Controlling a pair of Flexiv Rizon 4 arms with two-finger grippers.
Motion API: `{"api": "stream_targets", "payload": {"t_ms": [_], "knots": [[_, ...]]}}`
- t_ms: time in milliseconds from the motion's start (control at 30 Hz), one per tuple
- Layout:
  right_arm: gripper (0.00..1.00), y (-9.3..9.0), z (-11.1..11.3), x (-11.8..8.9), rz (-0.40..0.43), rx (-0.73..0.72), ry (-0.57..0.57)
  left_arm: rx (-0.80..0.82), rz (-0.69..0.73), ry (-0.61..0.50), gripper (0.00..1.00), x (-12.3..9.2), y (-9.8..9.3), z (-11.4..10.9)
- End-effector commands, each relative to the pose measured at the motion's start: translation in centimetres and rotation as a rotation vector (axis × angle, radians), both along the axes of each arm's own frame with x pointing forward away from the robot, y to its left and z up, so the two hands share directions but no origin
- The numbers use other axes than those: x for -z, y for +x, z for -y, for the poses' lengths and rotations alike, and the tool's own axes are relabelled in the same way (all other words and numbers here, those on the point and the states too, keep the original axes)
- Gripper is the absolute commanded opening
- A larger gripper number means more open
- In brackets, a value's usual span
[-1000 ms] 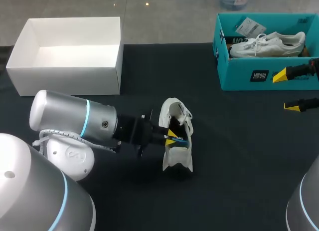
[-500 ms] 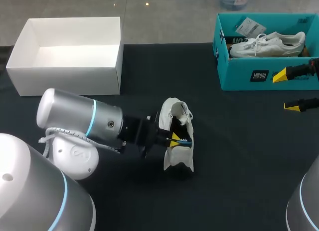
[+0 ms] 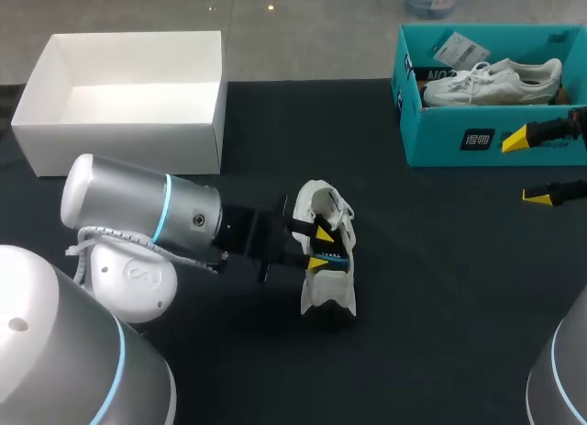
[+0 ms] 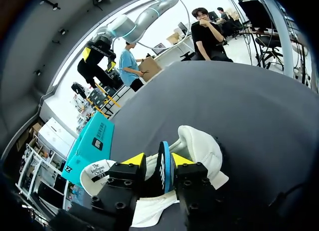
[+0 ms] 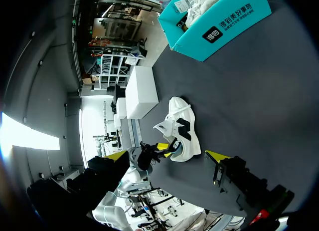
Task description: Take the shoe out of the shoebox, open the shoe tongue, remove and reinsert the insole, then place the shoe into the shoebox
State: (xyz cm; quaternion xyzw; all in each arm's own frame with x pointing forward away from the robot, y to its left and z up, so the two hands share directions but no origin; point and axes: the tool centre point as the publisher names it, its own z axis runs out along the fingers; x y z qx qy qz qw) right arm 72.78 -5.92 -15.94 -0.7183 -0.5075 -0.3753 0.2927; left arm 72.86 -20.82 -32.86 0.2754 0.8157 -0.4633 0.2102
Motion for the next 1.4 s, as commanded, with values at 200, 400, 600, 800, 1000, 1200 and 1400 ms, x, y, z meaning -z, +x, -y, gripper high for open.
{"api": "stream_targets", "payload": {"t_ms": [200,400,600,800,1000,1200,1400], "knots": [[1.0,0.0,-0.1,0.0,-0.001,0.001,-0.002,0.017,-0.011,0.016,0.0,0.4,-0.4,-0.2],[1.0,0.0,-0.1,0.0,-0.001,0.001,-0.002,0.027,-0.027,0.039,0.0,1.3,-1.0,-0.3],[1.0,0.0,-0.1,0.0,-0.001,0.001,-0.002,0.036,-0.035,0.047,0.16,1.0,-1.5,-0.3],[1.0,0.0,-0.1,0.0,-0.001,0.001,-0.002,0.04,-0.023,0.04,0.89,-0.9,-1.4,-1.0],[1.0,0.0,-0.1,0.0,-0.001,0.001,-0.002,0.088,0.017,0.077,0.56,-2.4,-0.7,-1.2],[1.0,0.0,-0.1,0.0,-0.001,0.001,-0.002,0.283,0.04,0.166,0.0,-4.5,0.3,-0.9],[1.0,0.0,-0.1,0.0,-0.001,0.001,-0.002,0.558,0.142,0.37,0.0,-5.4,0.8,-0.8]]}}
